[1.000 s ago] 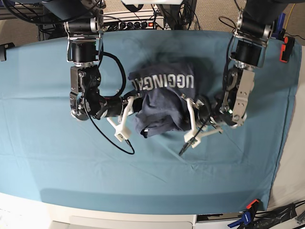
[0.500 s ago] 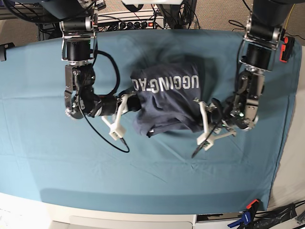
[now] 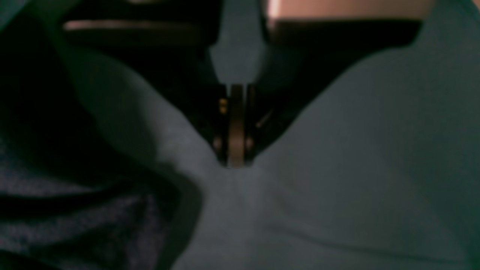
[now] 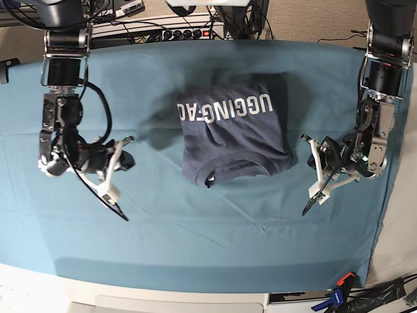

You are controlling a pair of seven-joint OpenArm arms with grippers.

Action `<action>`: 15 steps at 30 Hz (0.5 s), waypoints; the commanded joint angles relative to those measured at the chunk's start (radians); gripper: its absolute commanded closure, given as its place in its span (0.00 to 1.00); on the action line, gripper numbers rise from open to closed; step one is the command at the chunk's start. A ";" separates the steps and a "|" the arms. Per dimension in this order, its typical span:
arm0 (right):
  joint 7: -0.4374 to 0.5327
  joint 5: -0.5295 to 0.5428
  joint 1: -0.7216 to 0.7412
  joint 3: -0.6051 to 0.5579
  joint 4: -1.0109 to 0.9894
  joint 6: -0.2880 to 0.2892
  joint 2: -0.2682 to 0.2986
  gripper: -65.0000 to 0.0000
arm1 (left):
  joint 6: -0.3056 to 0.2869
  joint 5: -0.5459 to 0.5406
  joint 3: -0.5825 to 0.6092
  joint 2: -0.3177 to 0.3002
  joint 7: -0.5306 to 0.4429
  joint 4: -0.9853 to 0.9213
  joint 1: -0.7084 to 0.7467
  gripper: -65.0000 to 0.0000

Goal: Fold the T-shirt properly

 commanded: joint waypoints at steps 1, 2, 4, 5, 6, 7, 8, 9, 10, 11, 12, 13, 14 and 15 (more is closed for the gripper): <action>0.007 0.017 0.024 0.022 0.017 0.001 0.026 1.00 | -0.003 -0.018 -0.008 -0.019 0.006 0.015 -0.024 1.00; -0.002 0.017 0.021 0.039 0.017 0.001 0.039 1.00 | -0.009 -0.031 -0.008 -0.023 0.027 0.016 -0.024 1.00; -0.011 0.018 0.010 0.082 0.018 0.001 0.073 1.00 | -0.016 -0.051 -0.008 -0.044 0.062 0.016 -0.024 1.00; -0.018 0.021 0.003 0.109 0.018 0.001 0.093 1.00 | -0.016 -0.062 -0.008 -0.061 0.072 0.016 -0.023 1.00; -0.027 0.028 -0.007 0.138 0.018 0.001 0.114 1.00 | -0.016 -0.075 -0.008 -0.083 0.078 0.018 -0.021 1.00; -0.038 0.042 -0.019 0.172 0.018 0.001 0.138 1.00 | -0.017 -0.087 -0.008 -0.107 0.086 0.020 -0.015 1.00; -0.045 0.064 -0.034 0.207 0.018 0.001 0.161 1.00 | -0.027 -0.097 -0.009 -0.132 0.098 0.027 -0.006 1.00; -0.045 0.093 -0.053 0.244 0.019 0.001 0.186 1.00 | -0.036 -0.113 -0.012 -0.159 0.114 0.037 0.006 1.00; -0.045 0.125 -0.075 0.282 0.020 0.001 0.209 1.00 | -0.049 -0.135 -0.019 -0.185 0.129 0.050 0.024 1.00; -0.045 0.159 -0.100 0.320 0.023 0.001 0.231 1.00 | -0.058 -0.156 -0.031 -0.211 0.143 0.066 0.048 1.00; -0.045 0.187 -0.130 0.360 0.029 0.001 0.253 1.00 | -0.058 -0.173 -0.047 -0.235 0.151 0.086 0.077 1.00; -0.045 0.209 -0.162 0.399 0.037 0.001 0.271 1.00 | -0.058 -0.182 -0.068 -0.257 0.154 0.110 0.111 1.00; -0.045 0.228 -0.196 0.439 0.048 0.001 0.288 1.00 | -0.057 -0.185 -0.094 -0.276 0.160 0.138 0.148 1.00; -0.045 0.244 -0.234 0.480 0.063 0.001 0.303 1.00 | -0.058 -0.191 -0.124 -0.294 0.166 0.168 0.188 1.00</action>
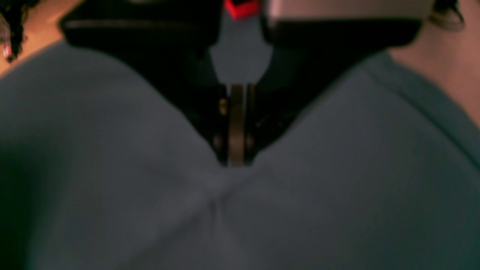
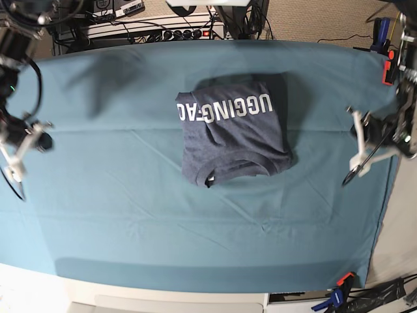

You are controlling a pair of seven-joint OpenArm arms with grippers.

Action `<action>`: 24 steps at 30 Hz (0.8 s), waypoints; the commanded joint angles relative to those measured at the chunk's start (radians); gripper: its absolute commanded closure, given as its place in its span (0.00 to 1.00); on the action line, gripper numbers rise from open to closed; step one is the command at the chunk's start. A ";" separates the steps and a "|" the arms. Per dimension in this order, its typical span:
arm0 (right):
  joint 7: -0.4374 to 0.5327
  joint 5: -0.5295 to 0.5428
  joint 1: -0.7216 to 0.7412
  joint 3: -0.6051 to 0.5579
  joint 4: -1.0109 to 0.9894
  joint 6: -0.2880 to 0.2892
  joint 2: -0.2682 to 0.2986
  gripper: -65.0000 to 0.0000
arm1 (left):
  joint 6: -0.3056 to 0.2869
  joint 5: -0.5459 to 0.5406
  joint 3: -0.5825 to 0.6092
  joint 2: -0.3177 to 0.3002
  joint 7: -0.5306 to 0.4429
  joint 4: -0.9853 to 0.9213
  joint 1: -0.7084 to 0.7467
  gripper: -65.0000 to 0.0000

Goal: Fold the T-shirt properly

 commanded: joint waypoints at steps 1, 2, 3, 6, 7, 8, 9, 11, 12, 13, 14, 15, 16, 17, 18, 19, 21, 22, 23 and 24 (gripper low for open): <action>0.016 0.034 -0.022 0.048 0.035 0.001 0.040 1.00 | -0.001 -0.014 -0.051 -0.043 0.006 0.047 0.022 1.00; 0.016 0.053 -0.065 0.089 0.057 0.001 0.049 1.00 | -0.001 -0.021 -0.093 -0.055 0.013 0.085 0.072 1.00; 0.016 0.070 -0.109 0.133 0.082 0.001 0.053 1.00 | -0.001 -0.032 -0.141 -0.065 0.022 0.125 0.127 1.00; 0.016 0.120 -0.257 0.256 0.169 0.001 0.052 1.00 | -0.001 -0.051 -0.306 -0.069 0.031 0.251 0.309 1.00; 0.016 0.131 -0.310 0.293 0.201 0.001 0.050 1.00 | -0.002 -0.058 -0.362 -0.066 0.031 0.294 0.374 1.00; 0.016 0.139 -0.361 0.329 0.234 0.001 0.045 1.00 | -0.002 -0.063 -0.419 -0.059 0.031 0.336 0.441 1.00; 0.016 0.146 -0.410 0.364 0.268 0.001 0.037 1.00 | -0.002 -0.067 -0.473 -0.051 0.031 0.375 0.508 1.00; 0.016 0.156 -0.500 0.431 0.337 0.001 0.009 1.00 | -0.002 -0.076 -0.581 -0.024 0.031 0.450 0.641 1.00; 0.016 0.166 -0.541 0.462 0.372 0.001 -0.010 1.00 | -0.003 -0.083 -0.637 -0.002 0.031 0.485 0.703 1.00; 0.016 0.180 -0.579 0.490 0.407 0.001 -0.033 1.00 | -0.016 -0.097 -0.693 0.027 0.032 0.518 0.764 1.00; 0.016 0.198 -0.616 0.515 0.442 0.001 -0.060 1.00 | -0.032 -0.127 -0.747 0.062 0.034 0.548 0.822 1.00; 0.016 0.217 -0.651 0.537 0.478 0.001 -0.090 1.00 | -0.048 -0.156 -0.796 0.102 0.035 0.575 0.877 1.00; 0.016 0.237 -0.683 0.554 0.512 0.001 -0.122 1.00 | -0.059 -0.183 -0.839 0.147 0.036 0.598 0.927 1.00; 0.016 0.254 -0.716 0.567 0.544 0.001 -0.156 1.00 | -0.080 -0.214 -0.877 0.196 0.042 0.618 0.974 1.00; 0.016 0.268 -0.746 0.575 0.575 0.001 -0.192 1.00 | -0.100 -0.245 -0.910 0.247 0.051 0.631 1.016 1.00; 0.016 0.280 -0.776 0.578 0.603 0.001 -0.227 1.00 | -0.121 -0.276 -0.936 0.298 0.062 0.638 1.056 1.00; 0.016 0.298 -0.831 0.577 0.641 0.001 -0.293 1.00 | -0.156 -0.322 -0.964 0.384 0.076 0.639 1.119 1.00; 0.016 0.307 -0.852 0.577 0.650 0.001 -0.322 1.00 | -0.159 -0.332 -0.966 0.415 0.083 0.639 1.147 1.00; 0.016 0.316 -0.871 0.577 0.653 0.001 -0.348 1.00 | -0.159 -0.346 -0.966 0.439 0.086 0.637 1.174 1.00; 0.016 0.326 -0.888 0.577 0.653 0.001 -0.372 1.00 | -0.159 -0.354 -0.966 0.458 0.086 0.635 1.197 1.00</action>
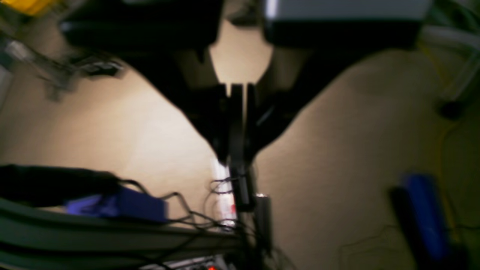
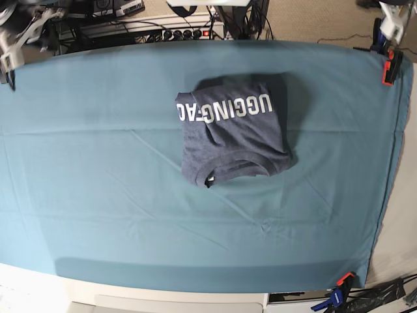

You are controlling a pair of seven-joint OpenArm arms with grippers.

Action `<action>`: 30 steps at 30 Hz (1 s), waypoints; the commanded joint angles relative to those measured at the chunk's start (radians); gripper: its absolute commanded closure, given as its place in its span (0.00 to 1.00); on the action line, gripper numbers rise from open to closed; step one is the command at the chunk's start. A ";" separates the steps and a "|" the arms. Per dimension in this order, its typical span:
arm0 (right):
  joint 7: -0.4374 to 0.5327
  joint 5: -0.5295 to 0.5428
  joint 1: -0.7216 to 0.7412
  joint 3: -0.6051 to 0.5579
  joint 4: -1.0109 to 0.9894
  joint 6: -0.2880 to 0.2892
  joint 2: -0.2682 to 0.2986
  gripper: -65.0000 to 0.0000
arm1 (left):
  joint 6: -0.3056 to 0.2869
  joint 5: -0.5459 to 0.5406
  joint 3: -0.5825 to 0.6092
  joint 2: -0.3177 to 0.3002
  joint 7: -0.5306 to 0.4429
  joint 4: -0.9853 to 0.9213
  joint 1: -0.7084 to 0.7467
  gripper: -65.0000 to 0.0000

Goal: Fold the T-shirt properly

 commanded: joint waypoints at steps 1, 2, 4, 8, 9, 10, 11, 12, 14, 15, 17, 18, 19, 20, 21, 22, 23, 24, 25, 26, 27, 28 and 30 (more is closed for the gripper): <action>0.018 0.030 -0.026 0.011 0.012 -0.002 -0.008 1.00 | -0.003 -0.014 -0.010 0.000 -0.008 0.005 0.033 1.00; 0.018 0.039 -0.041 0.009 0.012 -0.002 -0.030 1.00 | -0.003 -0.014 -0.010 0.008 -0.008 -0.004 0.048 1.00; 0.018 0.065 -0.071 -0.003 0.010 -0.002 -0.069 1.00 | -0.004 -0.031 -0.008 0.011 -0.008 -0.034 0.077 1.00; 0.018 0.072 -0.105 -0.077 -0.054 -0.002 -0.051 1.00 | -0.042 -0.132 -0.007 0.018 0.018 -0.142 0.110 1.00; 0.018 0.071 -0.105 -0.102 -0.089 -0.002 -0.041 1.00 | -0.053 -0.134 -0.007 0.026 0.018 -0.176 0.110 1.00; 0.018 0.071 -0.102 -0.128 -0.128 -0.002 -0.030 1.00 | -0.053 -0.134 -0.004 0.031 0.014 -0.213 0.109 1.00; 0.018 0.071 -0.102 -0.157 -0.171 -0.002 -0.019 1.00 | -0.053 -0.132 0.007 0.032 0.006 -0.253 0.110 1.00; 0.018 0.069 -0.100 -0.189 -0.218 -0.002 -0.010 1.00 | -0.053 -0.133 0.026 0.031 0.006 -0.296 0.109 1.00; 0.018 0.042 -0.090 -0.259 -0.320 -0.002 0.008 1.00 | -0.067 -0.124 0.081 0.031 -0.007 -0.387 0.103 1.00; 0.018 0.019 -0.079 -0.295 -0.375 -0.002 0.017 1.00 | -0.072 -0.103 0.118 0.031 -0.027 -0.434 0.098 1.00; 0.018 -0.040 -0.055 -0.367 -0.486 -0.002 0.030 1.00 | -0.072 -0.027 0.199 0.031 -0.079 -0.525 0.077 1.00; 0.018 -0.071 -0.039 -0.402 -0.542 -0.002 0.035 1.00 | -0.072 0.015 0.240 0.031 -0.105 -0.570 0.061 1.00; 0.018 -0.107 -0.022 -0.434 -0.595 -0.002 0.038 1.00 | -0.072 0.055 0.281 0.031 -0.128 -0.614 0.042 1.00; 0.018 -0.144 -0.005 -0.465 -0.646 -0.002 0.039 1.00 | -0.072 0.091 0.323 0.031 -0.150 -0.657 0.020 1.00; 0.018 -0.181 0.012 -0.496 -0.695 -0.002 0.038 1.00 | -0.072 0.128 0.362 0.031 -0.172 -0.698 -0.003 1.00; 0.030 -0.220 0.028 -0.525 -0.742 -0.002 0.038 1.00 | -0.072 0.162 0.400 0.031 -0.193 -0.735 -0.029 1.00; 0.060 -0.264 0.044 -0.554 -0.787 -0.002 0.038 1.00 | -0.072 0.201 0.435 0.031 -0.217 -0.770 -0.056 1.00; 0.093 -0.309 0.059 -0.581 -0.830 -0.002 0.038 1.00 | -0.057 0.241 0.466 0.031 -0.244 -0.801 -0.082 1.00; 0.125 -0.353 0.073 -0.605 -0.869 -0.002 0.038 1.00 | -0.031 0.284 0.494 0.031 -0.273 -0.830 -0.109 1.00; 0.157 -0.398 0.088 -0.627 -0.907 -0.002 0.038 1.00 | -0.008 0.332 0.518 0.031 -0.303 -0.855 -0.134 1.00; 0.194 -0.445 0.103 -0.647 -0.941 -0.002 0.039 1.00 | 0.016 0.380 0.541 0.031 -0.333 -0.877 -0.159 1.00; 0.234 -0.494 0.118 -0.665 -0.974 -0.002 0.038 1.00 | 0.040 0.426 0.562 0.031 -0.364 -0.897 -0.183 1.00; 0.320 -0.593 0.151 -0.695 -1.036 -0.002 0.038 1.00 | 0.093 0.517 0.598 0.032 -0.427 -0.929 -0.228 1.00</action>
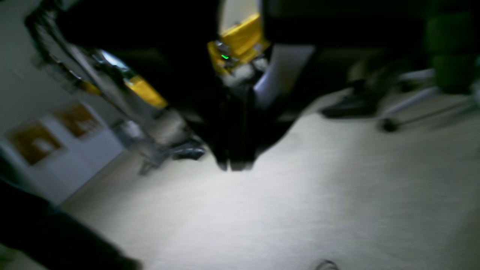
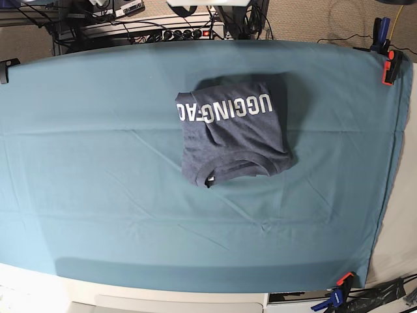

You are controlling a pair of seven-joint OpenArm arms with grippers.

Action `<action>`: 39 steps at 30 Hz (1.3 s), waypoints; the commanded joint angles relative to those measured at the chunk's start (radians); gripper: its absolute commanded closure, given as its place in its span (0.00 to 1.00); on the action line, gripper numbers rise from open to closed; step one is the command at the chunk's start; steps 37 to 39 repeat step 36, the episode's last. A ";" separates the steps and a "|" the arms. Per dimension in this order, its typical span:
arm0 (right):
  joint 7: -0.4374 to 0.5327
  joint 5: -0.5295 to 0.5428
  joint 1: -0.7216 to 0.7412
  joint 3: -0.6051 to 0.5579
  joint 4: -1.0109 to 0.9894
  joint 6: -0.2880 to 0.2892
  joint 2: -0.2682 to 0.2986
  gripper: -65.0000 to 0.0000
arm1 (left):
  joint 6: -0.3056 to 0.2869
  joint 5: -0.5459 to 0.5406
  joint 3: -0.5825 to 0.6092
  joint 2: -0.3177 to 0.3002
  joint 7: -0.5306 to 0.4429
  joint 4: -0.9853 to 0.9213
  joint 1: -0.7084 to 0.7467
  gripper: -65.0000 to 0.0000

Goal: Fold the T-shirt properly

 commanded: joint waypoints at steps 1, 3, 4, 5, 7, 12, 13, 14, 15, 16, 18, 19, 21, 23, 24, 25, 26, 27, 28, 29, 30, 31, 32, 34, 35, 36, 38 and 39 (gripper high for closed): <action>0.031 -0.031 0.008 -0.008 -0.019 0.002 0.016 1.00 | 0.019 0.037 0.016 -0.010 -0.025 -0.009 -0.001 1.00; 0.112 -0.124 0.051 -0.028 -0.078 -0.052 0.016 1.00 | 0.079 0.148 0.057 -0.010 -0.106 -0.048 -0.051 1.00; 0.156 -0.163 0.075 -0.037 -0.110 -0.085 0.016 1.00 | 0.107 0.202 0.082 -0.010 -0.133 -0.073 -0.081 1.00; 0.201 -0.199 0.101 -0.045 -0.143 -0.118 0.016 1.00 | 0.130 0.248 0.111 -0.010 -0.151 -0.105 -0.114 1.00; 0.290 -0.257 0.159 -0.060 -0.215 -0.179 0.014 1.00 | 0.171 0.311 0.173 -0.010 -0.185 -0.185 -0.184 1.00; 0.477 -0.345 0.311 -0.072 -0.410 -0.320 -0.008 1.00 | 0.232 0.330 0.325 0.003 -0.294 -0.435 -0.357 1.00; 0.515 -0.352 0.337 -0.072 -0.448 -0.336 -0.015 1.00 | 0.244 0.330 0.348 0.011 -0.316 -0.481 -0.387 1.00; 0.550 -0.363 0.362 -0.072 -0.483 -0.352 -0.025 1.00 | 0.250 0.330 0.366 0.020 -0.334 -0.525 -0.417 1.00; 0.587 -0.376 0.386 -0.072 -0.515 -0.364 -0.036 1.00 | 0.259 0.331 0.381 0.030 -0.354 -0.566 -0.446 1.00; 0.626 -0.394 0.406 -0.072 -0.544 -0.379 -0.048 1.00 | 0.267 0.337 0.394 0.042 -0.374 -0.603 -0.473 1.00; 0.689 -0.433 0.444 -0.072 -0.594 -0.404 -0.076 1.00 | 0.285 0.366 0.407 0.071 -0.401 -0.664 -0.522 1.00; 0.711 -0.454 0.460 -0.072 -0.614 -0.415 -0.090 1.00 | 0.301 0.379 0.407 0.087 -0.409 -0.688 -0.545 1.00; 0.726 -0.495 0.490 -0.078 -0.647 -0.451 -0.117 1.00 | 0.326 0.387 0.406 0.116 -0.424 -0.726 -0.584 1.00; 0.720 -0.524 0.516 -0.092 -0.674 -0.501 -0.137 1.00 | 0.350 0.390 0.407 0.143 -0.422 -0.756 -0.623 1.00; 0.715 -0.529 0.526 -0.103 -0.686 -0.526 -0.143 1.00 | 0.355 0.390 0.406 0.154 -0.410 -0.771 -0.644 1.00; 0.710 -0.533 0.536 -0.112 -0.697 -0.548 -0.148 1.00 | 0.365 0.390 0.407 0.165 -0.393 -0.787 -0.666 1.00; 0.704 -0.539 0.545 -0.117 -0.704 -0.568 -0.153 1.00 | 0.376 0.390 0.407 0.176 -0.378 -0.805 -0.689 1.00; 0.693 -0.549 0.554 -0.121 -0.710 -0.583 -0.156 1.00 | 0.385 0.389 0.406 0.185 -0.367 -0.824 -0.712 1.00; 0.678 -0.557 0.560 -0.121 -0.714 -0.599 -0.161 1.00 | 0.392 0.389 0.406 0.193 -0.361 -0.845 -0.736 1.00; 0.663 -0.567 0.568 -0.121 -0.716 -0.609 -0.165 1.00 | 0.399 0.389 0.406 0.200 -0.361 -0.867 -0.760 1.00; 0.655 -0.577 0.572 -0.121 -0.716 -0.616 -0.171 1.00 | 0.399 0.388 0.406 0.204 -0.362 -0.886 -0.781 1.00; 0.651 -0.579 0.575 -0.121 -0.716 -0.618 -0.175 1.00 | 0.399 0.389 0.406 0.209 -0.364 -0.901 -0.800 1.00; 0.650 -0.579 0.576 -0.121 -0.716 -0.618 -0.180 1.00 | 0.398 0.388 0.406 0.211 -0.363 -0.912 -0.815 1.00; 0.651 -0.580 0.575 -0.121 -0.716 -0.618 -0.188 1.00 | 0.397 0.385 0.406 0.211 -0.362 -0.919 -0.832 1.00; 0.654 -0.586 0.575 -0.121 -0.716 -0.618 -0.192 1.00 | 0.397 0.385 0.406 0.211 -0.363 -0.919 -0.833 1.00; 0.655 -0.594 0.575 -0.121 -0.716 -0.618 -0.194 1.00 | 0.398 0.385 0.406 0.211 -0.363 -0.919 -0.835 1.00; 0.655 -0.594 0.575 -0.121 -0.716 -0.618 -0.194 1.00 | 0.398 0.385 0.406 0.211 -0.363 -0.919 -0.835 1.00; 0.655 -0.594 0.575 -0.121 -0.716 -0.618 -0.194 1.00 | 0.398 0.385 0.406 0.211 -0.363 -0.919 -0.835 1.00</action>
